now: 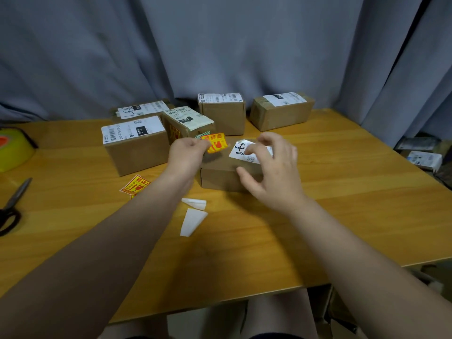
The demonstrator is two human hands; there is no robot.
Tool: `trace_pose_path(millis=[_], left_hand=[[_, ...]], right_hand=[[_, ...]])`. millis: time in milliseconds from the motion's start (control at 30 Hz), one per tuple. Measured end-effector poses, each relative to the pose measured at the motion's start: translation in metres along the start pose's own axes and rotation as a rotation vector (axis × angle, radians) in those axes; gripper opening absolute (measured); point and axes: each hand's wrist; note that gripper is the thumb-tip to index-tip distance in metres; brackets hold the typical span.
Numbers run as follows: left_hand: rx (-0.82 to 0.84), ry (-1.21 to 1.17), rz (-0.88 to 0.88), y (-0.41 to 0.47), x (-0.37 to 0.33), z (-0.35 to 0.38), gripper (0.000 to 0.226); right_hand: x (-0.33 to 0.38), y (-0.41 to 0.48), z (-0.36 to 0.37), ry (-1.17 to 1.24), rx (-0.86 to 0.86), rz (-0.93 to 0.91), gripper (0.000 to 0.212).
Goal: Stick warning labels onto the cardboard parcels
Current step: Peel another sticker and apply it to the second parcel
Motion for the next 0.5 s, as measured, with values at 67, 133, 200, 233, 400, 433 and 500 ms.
trace_pose_path(millis=[67, 133, 200, 233, 400, 433, 500], left_hand=[[0.143, 0.097, 0.083, -0.003, -0.002, -0.008, 0.015], [0.241, 0.147, 0.139, -0.008, -0.003, -0.009, 0.016], [0.298, 0.163, 0.152, -0.011, -0.002, -0.006, 0.018], [0.319, 0.166, 0.154, -0.011, -0.002, -0.005, 0.019], [0.329, 0.227, 0.198, -0.012, 0.0, -0.001, 0.022], [0.295, 0.279, 0.221, -0.01, 0.0, 0.001, 0.027], [0.22, 0.449, 0.228, -0.003, 0.004, 0.002, 0.059]], right_hand=[[0.004, 0.003, -0.004, 0.429, 0.085, 0.218, 0.021], [0.007, 0.008, -0.007, 0.814, 0.164, 0.331, 0.012], [0.008, 0.01, -0.011, 0.99, 0.219, 0.358, 0.012], [0.009, 0.01, -0.013, 1.012, 0.243, 0.357, 0.014], [0.007, 0.006, -0.009, 0.937, 0.234, 0.406, 0.017], [0.006, 0.005, -0.008, 0.899, 0.218, 0.398, 0.021], [0.001, 0.001, -0.008, 0.85, 0.15, 0.398, 0.034]])
Point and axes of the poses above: each hand's wrist, its own y-axis towards the middle knuckle, its own z-axis out of the palm, x = y × z, and after that the axes turned 10 degrees about x, right-handed
